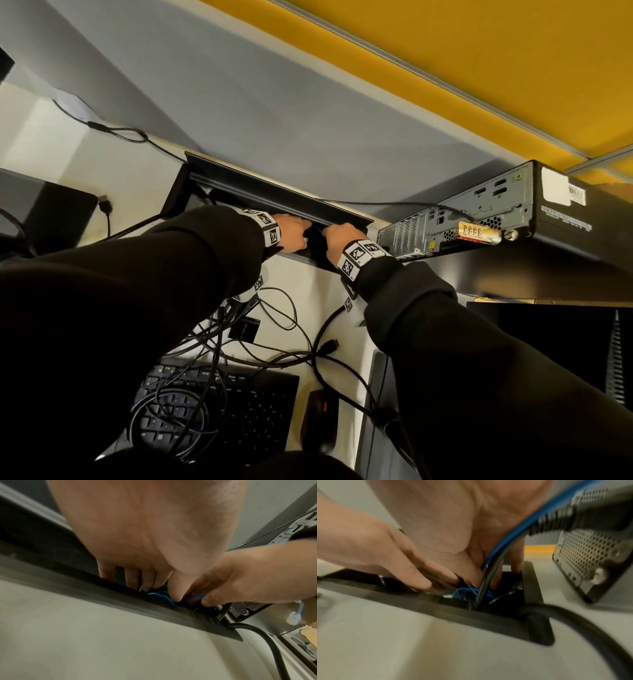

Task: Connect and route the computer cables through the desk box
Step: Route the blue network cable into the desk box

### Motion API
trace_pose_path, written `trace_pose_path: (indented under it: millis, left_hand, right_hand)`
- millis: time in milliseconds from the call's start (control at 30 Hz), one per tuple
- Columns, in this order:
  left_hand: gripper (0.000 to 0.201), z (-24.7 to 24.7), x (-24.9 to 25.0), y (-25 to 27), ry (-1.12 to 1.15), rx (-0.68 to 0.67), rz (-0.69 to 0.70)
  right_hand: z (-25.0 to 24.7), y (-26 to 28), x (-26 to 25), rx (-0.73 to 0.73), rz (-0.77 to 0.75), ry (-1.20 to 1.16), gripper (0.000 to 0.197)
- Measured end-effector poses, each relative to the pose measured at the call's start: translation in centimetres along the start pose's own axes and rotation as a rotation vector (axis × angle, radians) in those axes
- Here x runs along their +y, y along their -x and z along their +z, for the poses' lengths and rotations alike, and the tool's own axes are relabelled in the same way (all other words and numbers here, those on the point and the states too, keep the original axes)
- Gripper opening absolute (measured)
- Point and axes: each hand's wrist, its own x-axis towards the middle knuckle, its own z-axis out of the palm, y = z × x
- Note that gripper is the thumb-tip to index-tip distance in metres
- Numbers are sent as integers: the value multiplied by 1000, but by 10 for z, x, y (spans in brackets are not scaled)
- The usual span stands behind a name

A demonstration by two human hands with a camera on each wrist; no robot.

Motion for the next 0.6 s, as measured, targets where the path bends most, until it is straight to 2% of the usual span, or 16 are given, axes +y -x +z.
trace_pose_path:
  millis: [133, 233, 367, 433, 533, 600]
  left_hand:
    - [44, 0, 9, -5, 13, -46, -13]
    - [34, -5, 10, -3, -21, -39, -1]
    - [17, -21, 15, 7, -88, -50, 15]
    - [18, -29, 18, 13, -118, -8, 24]
    - [22, -33, 20, 21, -133, 61, 43]
    - [27, -32, 20, 25, -106, 91, 45]
  right_hand:
    - [-10, 22, 7, 99, -57, -21, 48]
    - [2, 45, 16, 193, -110, -159, 56]
    - [33, 73, 33, 406, -108, -386, 44]
    - [41, 82, 42, 487, -62, -473, 37]
    - [45, 92, 47, 462, 15, -559, 35]
    - [51, 95, 49, 423, 59, -532, 33]
